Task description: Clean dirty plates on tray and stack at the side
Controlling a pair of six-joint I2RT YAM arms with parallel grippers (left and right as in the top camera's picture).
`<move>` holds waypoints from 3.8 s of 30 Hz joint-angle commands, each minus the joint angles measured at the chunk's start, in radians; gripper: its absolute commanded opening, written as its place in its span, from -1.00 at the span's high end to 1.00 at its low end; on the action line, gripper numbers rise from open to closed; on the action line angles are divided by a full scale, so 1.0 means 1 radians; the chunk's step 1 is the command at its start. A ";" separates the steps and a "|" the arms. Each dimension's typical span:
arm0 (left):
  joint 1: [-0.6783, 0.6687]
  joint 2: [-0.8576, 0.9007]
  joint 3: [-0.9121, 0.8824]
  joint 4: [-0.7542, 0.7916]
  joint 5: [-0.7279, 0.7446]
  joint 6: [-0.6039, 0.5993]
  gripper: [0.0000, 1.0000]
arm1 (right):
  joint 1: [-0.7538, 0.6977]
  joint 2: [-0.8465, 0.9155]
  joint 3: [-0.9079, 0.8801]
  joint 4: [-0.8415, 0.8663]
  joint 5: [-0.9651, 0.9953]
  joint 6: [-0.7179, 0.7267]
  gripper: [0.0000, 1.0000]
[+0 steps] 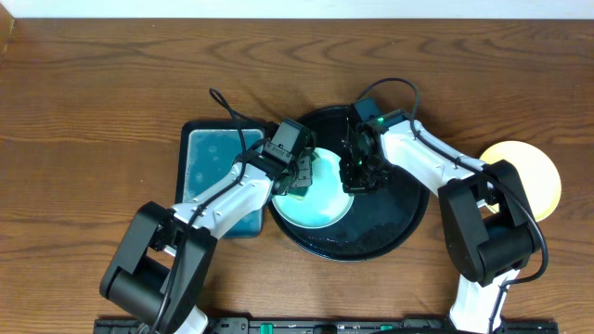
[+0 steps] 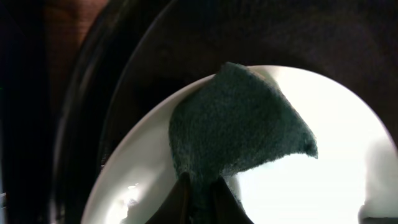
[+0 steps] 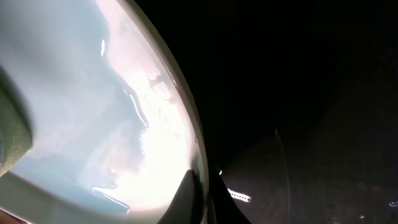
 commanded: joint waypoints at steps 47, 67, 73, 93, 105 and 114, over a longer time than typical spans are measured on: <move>0.127 0.067 -0.006 -0.189 0.300 0.076 0.85 | 0.003 0.018 -0.019 -0.026 0.132 0.095 0.98; 0.015 0.067 -0.006 0.043 0.254 -0.062 0.84 | 0.003 0.018 -0.019 -0.016 0.137 0.111 0.98; -0.058 0.067 -0.006 0.035 0.365 -0.061 0.84 | 0.003 0.018 -0.019 -0.017 0.138 0.111 0.98; -0.060 0.067 -0.006 -0.208 0.300 -0.013 0.85 | 0.003 0.018 -0.019 -0.025 0.138 0.110 0.98; 0.075 0.067 -0.006 -0.206 0.084 -0.013 0.85 | 0.003 0.018 -0.019 -0.027 0.138 0.110 0.98; 0.136 0.067 -0.006 -0.117 0.068 -0.013 0.85 | 0.003 0.018 -0.019 -0.027 0.138 0.110 0.98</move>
